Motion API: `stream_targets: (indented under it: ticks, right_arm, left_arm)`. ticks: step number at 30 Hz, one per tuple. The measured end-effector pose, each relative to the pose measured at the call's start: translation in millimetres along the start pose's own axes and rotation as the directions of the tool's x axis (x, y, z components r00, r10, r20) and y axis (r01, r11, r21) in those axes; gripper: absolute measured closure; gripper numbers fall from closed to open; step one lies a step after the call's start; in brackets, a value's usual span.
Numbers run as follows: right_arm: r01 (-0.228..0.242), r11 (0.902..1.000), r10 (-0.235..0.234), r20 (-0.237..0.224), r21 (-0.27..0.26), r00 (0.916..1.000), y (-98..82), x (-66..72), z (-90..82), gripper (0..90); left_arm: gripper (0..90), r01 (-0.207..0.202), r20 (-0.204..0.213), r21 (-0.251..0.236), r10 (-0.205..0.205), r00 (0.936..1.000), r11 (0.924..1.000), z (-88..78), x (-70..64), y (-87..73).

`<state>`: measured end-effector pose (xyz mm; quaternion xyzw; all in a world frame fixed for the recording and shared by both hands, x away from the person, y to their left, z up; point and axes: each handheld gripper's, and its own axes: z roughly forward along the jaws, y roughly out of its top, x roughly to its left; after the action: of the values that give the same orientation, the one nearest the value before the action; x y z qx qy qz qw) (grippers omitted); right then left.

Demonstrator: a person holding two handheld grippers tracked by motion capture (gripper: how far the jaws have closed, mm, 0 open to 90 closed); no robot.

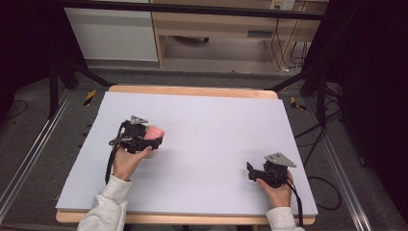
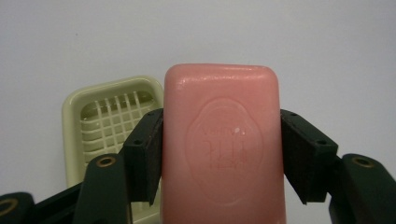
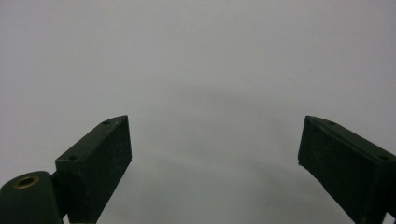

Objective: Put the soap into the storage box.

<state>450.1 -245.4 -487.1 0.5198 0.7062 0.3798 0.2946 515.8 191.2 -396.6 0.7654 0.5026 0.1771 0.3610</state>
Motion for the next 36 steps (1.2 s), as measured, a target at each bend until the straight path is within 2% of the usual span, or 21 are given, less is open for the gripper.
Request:
stream_targets:
  ticks: [6,15,23,32,36]
  right_arm:
    - [0.001,1.0,-0.001,-0.002,0.007,1.0,0.2,0.0,0.5,9.9]
    - [0.001,0.9999,-0.001,-0.004,0.011,1.0,0.4,0.1,0.7,9.8]
    - [0.005,0.9999,-0.005,-0.001,0.014,1.0,0.4,-0.1,1.2,9.7]
    - [0.006,0.9998,-0.006,-0.002,0.017,1.0,0.5,0.3,1.5,9.6]
    - [0.005,0.9998,-0.005,-0.005,0.019,1.0,0.7,0.8,1.6,9.4]
  left_arm:
    - [37.2,0.031,-0.001,-0.023,-0.032,0.9995,0.9992,-2.8,10.3,4.1]
    - [37.2,0.054,-0.025,-0.019,-0.054,0.9982,0.9984,-3.0,25.2,7.6]
    - [37.2,0.078,-0.061,-0.016,-0.079,0.995,0.9968,4.0,35.8,7.4]
    - [37.2,0.088,-0.086,0.002,-0.088,0.9924,0.9961,15.6,42.9,4.6]
    - [37.2,0.098,-0.083,0.017,-0.096,0.992,0.9951,20.1,45.9,3.4]
